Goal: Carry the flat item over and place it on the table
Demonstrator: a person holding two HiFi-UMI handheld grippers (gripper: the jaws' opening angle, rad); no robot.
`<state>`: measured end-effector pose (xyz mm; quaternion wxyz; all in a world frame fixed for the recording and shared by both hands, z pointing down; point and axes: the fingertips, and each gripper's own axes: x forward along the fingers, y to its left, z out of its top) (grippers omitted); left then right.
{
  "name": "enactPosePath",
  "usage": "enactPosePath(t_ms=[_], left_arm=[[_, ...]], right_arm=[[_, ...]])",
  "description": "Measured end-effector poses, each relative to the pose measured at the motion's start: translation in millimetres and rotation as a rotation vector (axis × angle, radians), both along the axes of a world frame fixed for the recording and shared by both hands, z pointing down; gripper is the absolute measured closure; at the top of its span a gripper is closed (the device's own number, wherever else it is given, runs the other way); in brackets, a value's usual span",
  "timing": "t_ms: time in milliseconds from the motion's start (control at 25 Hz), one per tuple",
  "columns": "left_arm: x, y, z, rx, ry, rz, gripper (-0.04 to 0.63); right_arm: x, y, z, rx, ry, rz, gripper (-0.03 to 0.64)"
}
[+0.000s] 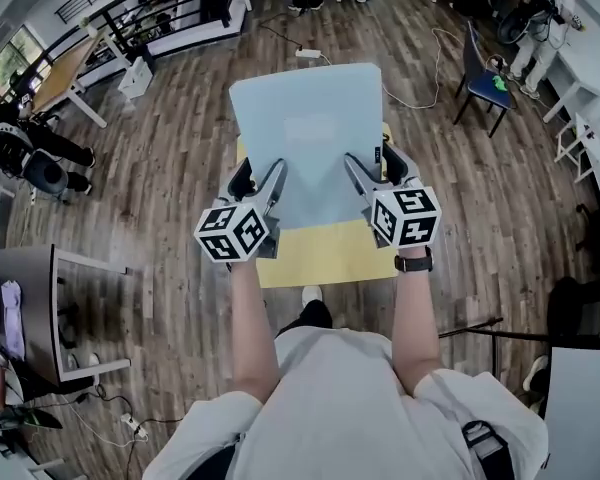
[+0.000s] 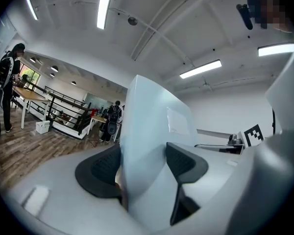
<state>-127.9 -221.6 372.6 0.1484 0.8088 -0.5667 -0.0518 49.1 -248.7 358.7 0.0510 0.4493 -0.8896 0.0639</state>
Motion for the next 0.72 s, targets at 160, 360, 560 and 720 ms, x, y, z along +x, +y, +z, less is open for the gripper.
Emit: enactPosePath(t_ms=[160,360,560,720], left_arm=[[-38,-28,3,-0.007,-0.007,0.001,0.308],[-62,-58,4,-0.004,0.019,0.01,0.308],[-65,-78,18,-0.044,0.02,0.032,0.308],[-78,-92,32,-0.081,0.035,0.016,0.308]], right_arm=[[-40,-28,-1,0.02,0.052,0.001,0.324],[-63,-54,0,-0.001,0.039,0.023,0.324],[-67,-71,12,-0.036,0.067,0.031,0.324],[-81,-92,25,-0.061,0.08,0.018,0.324]])
